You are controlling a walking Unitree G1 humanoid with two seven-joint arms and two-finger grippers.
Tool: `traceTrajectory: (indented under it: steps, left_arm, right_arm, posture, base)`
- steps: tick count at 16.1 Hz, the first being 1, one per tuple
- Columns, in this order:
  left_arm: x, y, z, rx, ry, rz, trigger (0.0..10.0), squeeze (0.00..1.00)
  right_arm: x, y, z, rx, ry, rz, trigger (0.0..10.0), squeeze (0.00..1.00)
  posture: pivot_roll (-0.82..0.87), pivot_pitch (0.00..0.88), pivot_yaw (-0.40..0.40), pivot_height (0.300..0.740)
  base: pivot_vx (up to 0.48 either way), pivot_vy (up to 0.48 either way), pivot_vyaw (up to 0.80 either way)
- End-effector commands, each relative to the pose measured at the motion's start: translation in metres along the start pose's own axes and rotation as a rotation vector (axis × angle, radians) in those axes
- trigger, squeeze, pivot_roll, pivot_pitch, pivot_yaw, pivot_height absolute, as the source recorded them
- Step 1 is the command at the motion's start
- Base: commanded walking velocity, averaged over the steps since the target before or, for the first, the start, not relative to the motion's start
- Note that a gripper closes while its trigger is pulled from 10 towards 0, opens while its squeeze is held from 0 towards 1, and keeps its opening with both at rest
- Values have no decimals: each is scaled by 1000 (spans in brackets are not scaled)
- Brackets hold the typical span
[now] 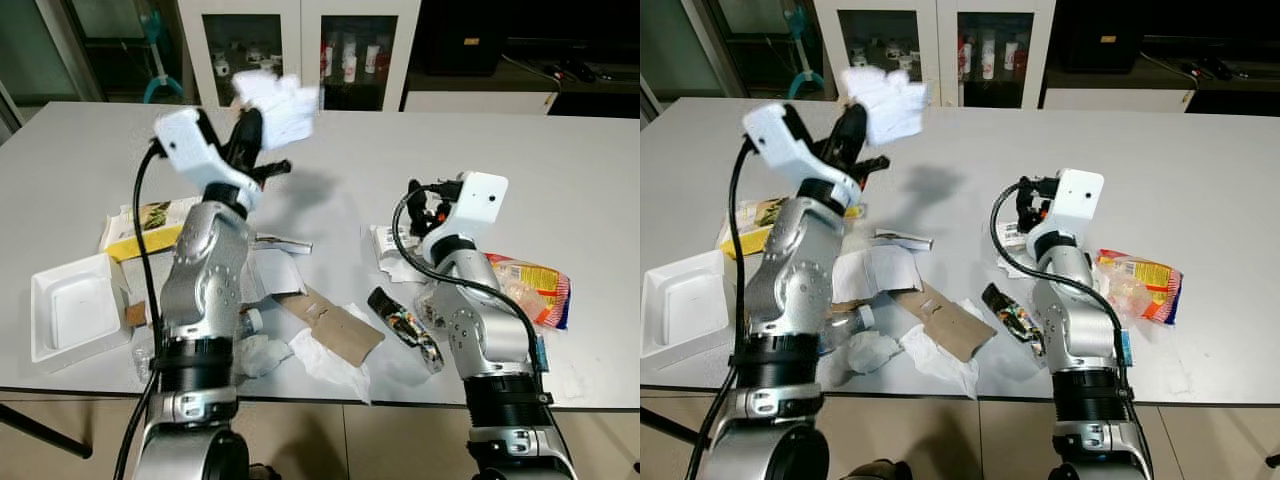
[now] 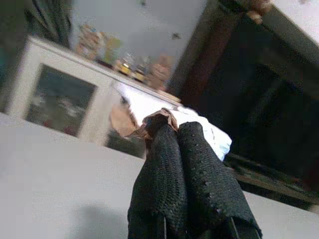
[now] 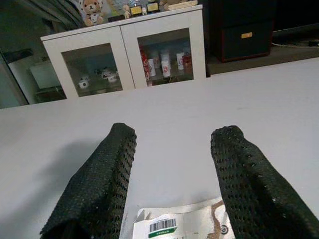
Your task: Picking trash to rubbish bin
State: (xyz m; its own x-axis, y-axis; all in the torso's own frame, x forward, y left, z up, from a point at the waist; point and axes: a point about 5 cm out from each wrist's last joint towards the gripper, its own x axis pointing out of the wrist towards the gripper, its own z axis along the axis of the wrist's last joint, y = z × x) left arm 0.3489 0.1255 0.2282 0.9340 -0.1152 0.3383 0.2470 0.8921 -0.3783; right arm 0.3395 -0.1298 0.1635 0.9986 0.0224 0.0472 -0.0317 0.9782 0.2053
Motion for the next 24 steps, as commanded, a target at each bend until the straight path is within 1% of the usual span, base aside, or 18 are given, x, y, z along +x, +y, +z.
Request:
traceTrajectory:
  steps: [1, 2, 3, 4, 5, 7, 8, 11, 13, 14, 16, 19, 21, 23, 24]
  left_arm:
    - [-1, -2, 0, 89, -22, 10, 10000, 0]
    - [-2, -2, -2, 162, -26, 17, 10000, 0]
    - [-4, -2, -6, 260, -31, 20, 10000, 0]
    - [-4, -2, -4, 343, -42, 17, 10000, 0]
    - [-6, -4, -10, 542, -38, 14, 10000, 0]
    - [-7, -7, -15, 682, -43, 25, 10000, 0]
    - [-8, -7, -17, 714, -42, 26, 10000, 0]
    - [-10, -7, -21, 715, -45, 45, 10000, 0]
    - [-10, -4, -23, 647, -48, 85, 10000, 0]
    - [-10, -4, -23, 593, -47, 88, 10000, 0]
    - [-10, -3, -26, 532, -26, 77, 10000, 0]
    - [-13, 0, -29, 494, -12, 60, 10000, 0]
    - [-12, 0, -28, 489, -15, 50, 10000, 0]
    - [-13, 1, -33, 458, 20, 31, 10000, 0]
    - [-14, 1, -35, 464, 29, 22, 10000, 0]
  right_arm:
    - [1, 2, 3, 11, -11, 9, 10000, 0]
    - [1, 2, 2, 10, -10, 11, 10000, 0]
    - [2, 3, 2, 11, -11, 13, 10000, 0]
    - [2, 3, 3, 11, -12, 14, 10000, 0]
    - [2, 3, 3, 13, -15, 16, 10000, 0]
    - [2, 3, 3, 16, -20, 19, 10000, 0]
    - [2, 3, 3, 17, -20, 20, 10000, 0]
    - [1, 3, 3, 15, -18, 25, 10000, 0]
    - [1, 4, 3, 15, -14, 30, 10000, 0]
    - [1, 3, 2, 20, -9, 28, 10000, 0]
    - [1, 3, 2, 10, -4, 30, 10000, 0]
    - [1, 1, 0, -22, 2, 20, 10000, 0]
    - [0, 1, 0, -26, 4, 21, 10000, 0]
    - [0, 1, 1, -28, 1, 26, 10000, 0]
    - [0, 2, 2, -28, -1, 28, 10000, 0]
  posture:
    - [34, 9, 19, 740]
    - [32, 7, 19, 740]
    - [32, 8, 18, 740]
    - [31, 6, 18, 740]
    - [30, 5, 17, 740]
    - [29, 5, 17, 740]
    - [28, 4, 17, 740]
    - [29, 6, 16, 740]
    - [27, 11, 14, 740]
    - [27, 11, 13, 740]
    - [26, 12, 12, 740]
    - [24, 9, 13, 740]
    - [21, 3, 14, 740]
    - [19, 0, 13, 740]
    - [19, 0, 12, 740]
  base:
    - [0, 0, 0]
    - [0, 0, 0]
    - [0, 0, 0]
    - [0, 0, 0]
    - [0, 0, 0]
    - [0, 0, 0]
    - [0, 0, 0]
    - [0, 0, 0]
    - [0, 0, 0]
    - [0, 0, 0]
    - [0, 0, 0]
    - [0, 0, 0]
    - [0, 0, 0]
    - [0, 0, 0]
    - [0, 0, 0]
